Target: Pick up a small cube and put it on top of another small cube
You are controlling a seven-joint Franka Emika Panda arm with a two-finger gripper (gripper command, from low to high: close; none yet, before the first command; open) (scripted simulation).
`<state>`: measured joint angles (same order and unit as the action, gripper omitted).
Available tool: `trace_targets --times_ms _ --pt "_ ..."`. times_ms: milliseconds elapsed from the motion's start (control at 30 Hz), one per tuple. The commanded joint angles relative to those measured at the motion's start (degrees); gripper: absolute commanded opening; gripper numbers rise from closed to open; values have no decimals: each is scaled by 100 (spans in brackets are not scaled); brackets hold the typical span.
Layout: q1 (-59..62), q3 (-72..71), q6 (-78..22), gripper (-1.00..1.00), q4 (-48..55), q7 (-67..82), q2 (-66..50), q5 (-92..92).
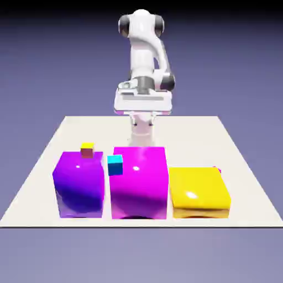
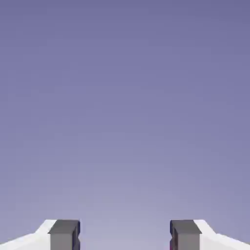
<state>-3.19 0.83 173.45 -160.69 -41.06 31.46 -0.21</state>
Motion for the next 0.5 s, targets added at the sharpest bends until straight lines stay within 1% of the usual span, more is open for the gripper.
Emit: trace_targets --times_ms 0,467 --pt "-208 69 -47 0 26 116 -100 -18" --pt "-3115 1026 -698 0 389 1734 -1491 -263"
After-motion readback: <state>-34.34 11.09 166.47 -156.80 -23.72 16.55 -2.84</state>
